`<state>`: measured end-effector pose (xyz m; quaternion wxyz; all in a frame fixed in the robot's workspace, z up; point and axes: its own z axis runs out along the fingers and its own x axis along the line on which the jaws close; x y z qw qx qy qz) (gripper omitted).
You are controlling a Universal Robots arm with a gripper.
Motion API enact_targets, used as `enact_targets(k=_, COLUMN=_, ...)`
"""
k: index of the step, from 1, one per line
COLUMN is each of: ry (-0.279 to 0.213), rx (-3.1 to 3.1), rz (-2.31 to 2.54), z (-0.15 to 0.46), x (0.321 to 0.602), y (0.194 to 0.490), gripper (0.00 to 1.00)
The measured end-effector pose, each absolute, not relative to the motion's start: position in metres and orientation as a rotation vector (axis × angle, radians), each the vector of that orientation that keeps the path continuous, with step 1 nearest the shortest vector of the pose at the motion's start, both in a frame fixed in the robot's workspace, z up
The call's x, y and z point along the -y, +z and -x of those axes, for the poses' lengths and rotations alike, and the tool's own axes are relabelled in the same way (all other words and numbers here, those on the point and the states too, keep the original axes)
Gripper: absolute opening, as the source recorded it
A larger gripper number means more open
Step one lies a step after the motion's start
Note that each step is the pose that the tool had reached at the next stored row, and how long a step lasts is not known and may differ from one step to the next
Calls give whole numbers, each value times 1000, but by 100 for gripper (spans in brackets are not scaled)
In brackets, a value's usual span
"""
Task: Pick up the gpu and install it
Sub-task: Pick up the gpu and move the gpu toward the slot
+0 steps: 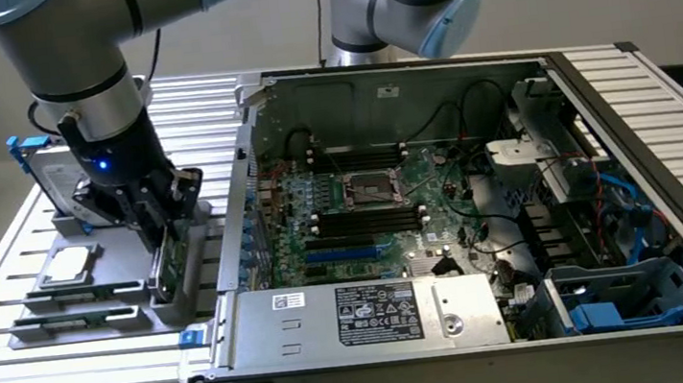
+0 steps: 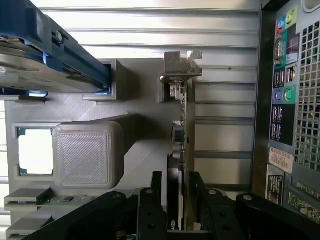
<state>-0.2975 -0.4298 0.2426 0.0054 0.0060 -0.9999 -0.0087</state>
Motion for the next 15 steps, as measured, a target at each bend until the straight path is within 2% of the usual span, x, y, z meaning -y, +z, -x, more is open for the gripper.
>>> enact_targets(k=9, ry=-31, rx=3131, rz=-13, z=298, x=429, y=241, gripper=36)
enact_targets(k=12, ry=-31, rx=3131, rz=-13, z=298, x=429, y=241, gripper=34)
enact_targets(k=13, ry=-31, rx=3131, rz=-13, z=298, x=429, y=241, gripper=27)
enact_targets(k=15, ry=-31, rx=3131, rz=-13, z=298, x=429, y=241, gripper=27)
